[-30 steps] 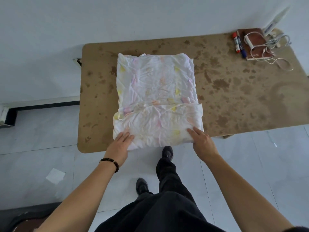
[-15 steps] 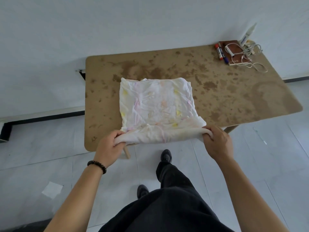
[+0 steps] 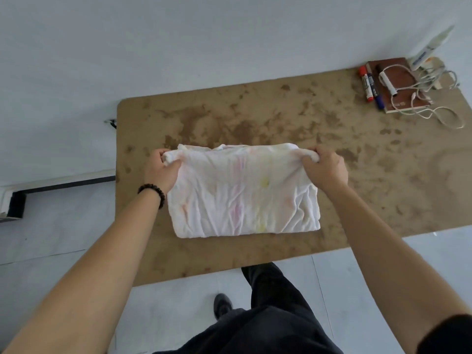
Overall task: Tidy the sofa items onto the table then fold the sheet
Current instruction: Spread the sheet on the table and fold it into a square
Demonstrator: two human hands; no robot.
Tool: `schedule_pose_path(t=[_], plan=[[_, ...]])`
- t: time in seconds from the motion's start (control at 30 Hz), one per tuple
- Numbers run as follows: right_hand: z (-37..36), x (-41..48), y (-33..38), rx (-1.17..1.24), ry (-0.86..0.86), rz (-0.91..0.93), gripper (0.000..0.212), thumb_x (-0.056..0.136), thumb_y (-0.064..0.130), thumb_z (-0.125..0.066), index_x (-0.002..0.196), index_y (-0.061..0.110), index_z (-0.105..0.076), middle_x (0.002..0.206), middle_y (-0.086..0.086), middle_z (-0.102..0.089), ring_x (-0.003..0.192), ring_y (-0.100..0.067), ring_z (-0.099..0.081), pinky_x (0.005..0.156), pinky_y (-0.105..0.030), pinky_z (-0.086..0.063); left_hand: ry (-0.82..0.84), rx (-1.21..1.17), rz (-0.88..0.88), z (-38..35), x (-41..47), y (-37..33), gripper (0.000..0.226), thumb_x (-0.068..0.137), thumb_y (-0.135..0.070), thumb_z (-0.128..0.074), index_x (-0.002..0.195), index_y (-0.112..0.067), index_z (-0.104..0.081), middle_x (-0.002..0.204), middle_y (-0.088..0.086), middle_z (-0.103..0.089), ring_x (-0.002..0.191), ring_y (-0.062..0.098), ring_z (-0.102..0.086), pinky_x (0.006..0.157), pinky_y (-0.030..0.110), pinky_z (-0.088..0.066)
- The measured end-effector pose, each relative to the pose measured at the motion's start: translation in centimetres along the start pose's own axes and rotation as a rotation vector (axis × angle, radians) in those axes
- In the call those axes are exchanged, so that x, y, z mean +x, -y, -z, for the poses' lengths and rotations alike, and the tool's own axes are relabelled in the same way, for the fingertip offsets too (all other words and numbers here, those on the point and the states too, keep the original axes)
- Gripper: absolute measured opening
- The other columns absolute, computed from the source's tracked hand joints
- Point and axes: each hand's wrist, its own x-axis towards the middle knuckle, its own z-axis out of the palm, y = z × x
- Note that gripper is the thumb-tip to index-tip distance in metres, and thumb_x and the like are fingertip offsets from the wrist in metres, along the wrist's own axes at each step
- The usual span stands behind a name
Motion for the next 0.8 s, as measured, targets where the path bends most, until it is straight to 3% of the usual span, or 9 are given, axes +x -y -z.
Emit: schedule_pose_path(t=[0.07,0.2,0.27,0.33,0.4,0.47,0.57,0.63,0.8], plan=[[-1.3,4.0,0.3,0.008,0.027,0.014,0.043,0.088,0.041,-0.056,0.126,0.023,-0.057,0.108,0.002,-0.063,0.102,-0.022,-0.057,0.079,-0.027,-0.042,-0.09,0.052,0.026,-1.8,2.8,-0.9,0.051,0.089,-0.037,-0.061,0.134,-0.019,-0.045,0.128,-0.001,-0.056,0.102,0.015,-0.056,0.085,0.029,-0.041],[-4.3,6.5,-0.1,-0.087,0.052,0.084,0.062,0.093,0.044,-0.056,0.146,0.022,-0.033,0.15,-0.008,-0.034,0.129,-0.025,-0.044,0.09,-0.031,-0.042,-0.301,0.325,-0.099,-5.2,3.3,-0.4,0.056,0.095,-0.039,-0.051,0.141,-0.01,-0.039,0.139,0.01,-0.049,0.126,0.029,-0.046,0.105,0.041,-0.038],[-6.2,5.0,-0.7,-0.209,0.05,0.246,0.057,0.096,0.037,-0.051,0.148,0.021,-0.032,0.158,-0.012,-0.021,0.142,-0.032,-0.029,0.106,-0.045,-0.04,-0.221,0.565,-0.299,-6.8,1.7,1.0,0.049,0.097,-0.033,-0.049,0.138,-0.008,-0.044,0.141,0.017,-0.046,0.131,0.036,-0.04,0.109,0.049,-0.031],[-8.3,2.7,-0.9,-0.328,0.056,0.421,0.054,0.099,0.035,-0.045,0.15,0.019,-0.034,0.16,-0.018,-0.014,0.147,-0.04,-0.013,0.118,-0.055,-0.019,-0.046,0.782,-0.429,-8.3,0.1,2.7,0.047,0.099,-0.036,-0.045,0.14,-0.014,-0.043,0.153,0.017,-0.03,0.145,0.034,-0.019,0.117,0.054,-0.012],[-10.3,0.5,-0.7,-0.407,0.137,0.567,0.056,0.1,0.041,-0.038,0.153,0.023,-0.029,0.163,-0.018,-0.004,0.149,-0.042,0.003,0.119,-0.058,0.0,0.108,0.91,-0.397,-9.4,-0.8,4.2,0.055,0.099,-0.049,-0.033,0.149,-0.025,-0.03,0.161,0.011,-0.01,0.149,0.026,0.004,0.115,0.057,0.005],[-11.7,0.0,-1.3,-0.496,0.231,0.652,0.062,0.1,0.052,-0.032,0.156,0.028,-0.019,0.164,-0.013,0.007,0.148,-0.04,0.011,0.117,-0.061,0.0,0.184,1.005,-0.342,-10.3,-0.1,5.2,0.066,0.095,-0.064,-0.017,0.153,-0.033,-0.01,0.162,0.007,0.011,0.146,0.023,0.021,0.112,0.06,0.012],[-11.8,2.8,-3.3,-0.586,0.244,0.438,0.076,0.093,0.074,-0.022,0.155,0.037,0.001,0.163,-0.006,0.018,0.149,-0.034,0.016,0.116,-0.062,0.002,0.217,1.106,-0.365,-11.4,3.2,5.1,0.073,0.087,-0.075,0.004,0.151,-0.04,0.01,0.158,0.003,0.026,0.142,0.027,0.032,0.109,0.065,0.016],[-11.5,4.5,-4.2,-0.611,0.193,0.284,0.084,0.086,0.084,-0.016,0.154,0.041,0.007,0.163,-0.005,0.016,0.149,-0.034,0.014,0.116,-0.063,0.001,0.202,1.118,-0.382,-12.1,5.5,4.3,0.075,0.083,-0.081,0.003,0.148,-0.045,0.015,0.159,0.003,0.024,0.143,0.032,0.028,0.108,0.066,0.017],[-12.9,4.6,-4.5,-0.612,0.092,0.27,0.086,0.083,0.086,-0.022,0.154,0.041,-0.003,0.165,-0.005,0.006,0.15,-0.034,0.007,0.116,-0.063,-0.007,0.06,1.021,-0.479,-13.5,7.0,5.3,0.077,0.085,-0.081,-0.013,0.151,-0.043,-0.002,0.163,0.006,0.005,0.148,0.034,0.01,0.112,0.065,0.005]])
